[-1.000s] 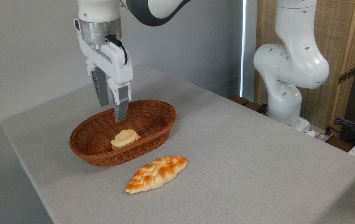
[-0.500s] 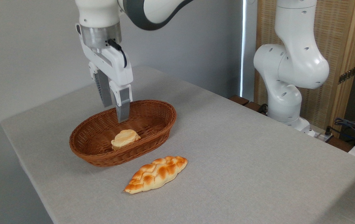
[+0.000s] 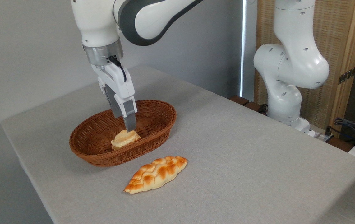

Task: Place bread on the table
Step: 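Descend onto the round bun and close the gripper around it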

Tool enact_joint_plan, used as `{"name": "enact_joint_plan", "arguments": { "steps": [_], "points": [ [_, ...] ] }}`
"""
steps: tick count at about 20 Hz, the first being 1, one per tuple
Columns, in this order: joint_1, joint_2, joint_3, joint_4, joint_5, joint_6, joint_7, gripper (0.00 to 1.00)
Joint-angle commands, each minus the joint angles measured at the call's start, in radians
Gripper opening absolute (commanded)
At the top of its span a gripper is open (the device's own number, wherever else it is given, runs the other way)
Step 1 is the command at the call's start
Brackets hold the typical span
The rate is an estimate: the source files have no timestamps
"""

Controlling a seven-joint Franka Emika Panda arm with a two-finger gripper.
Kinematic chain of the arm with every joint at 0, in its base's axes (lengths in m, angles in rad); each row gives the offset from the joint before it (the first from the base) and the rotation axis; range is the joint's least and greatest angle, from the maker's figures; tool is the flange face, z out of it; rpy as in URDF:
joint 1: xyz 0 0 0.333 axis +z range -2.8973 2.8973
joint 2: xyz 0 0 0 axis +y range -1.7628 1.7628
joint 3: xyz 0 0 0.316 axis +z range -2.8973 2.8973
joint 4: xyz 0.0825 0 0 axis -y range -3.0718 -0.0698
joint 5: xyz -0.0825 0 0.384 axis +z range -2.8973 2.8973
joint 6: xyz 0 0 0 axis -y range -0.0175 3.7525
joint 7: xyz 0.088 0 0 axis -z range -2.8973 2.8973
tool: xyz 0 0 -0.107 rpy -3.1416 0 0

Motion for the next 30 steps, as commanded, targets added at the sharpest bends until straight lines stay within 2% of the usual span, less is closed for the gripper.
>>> {"name": "enact_joint_plan", "arguments": {
  "steps": [1,11,14,17,20,29,30],
  "points": [
    [-0.008,0.028,0.002,-0.005,0.021,-0.002,-0.018,1.00],
    [-0.027,0.059,-0.016,-0.005,0.021,0.029,-0.022,1.00],
    [-0.026,0.064,-0.014,-0.002,0.061,0.038,-0.024,1.00],
    [-0.024,0.057,-0.005,0.007,0.064,0.040,-0.022,1.00],
    [-0.024,0.060,-0.008,0.007,0.098,0.040,-0.022,1.00],
    [-0.027,0.090,-0.016,0.006,0.100,0.040,-0.024,1.00],
    [-0.031,0.096,-0.016,0.006,0.116,0.040,-0.024,1.00]
  ]
}}
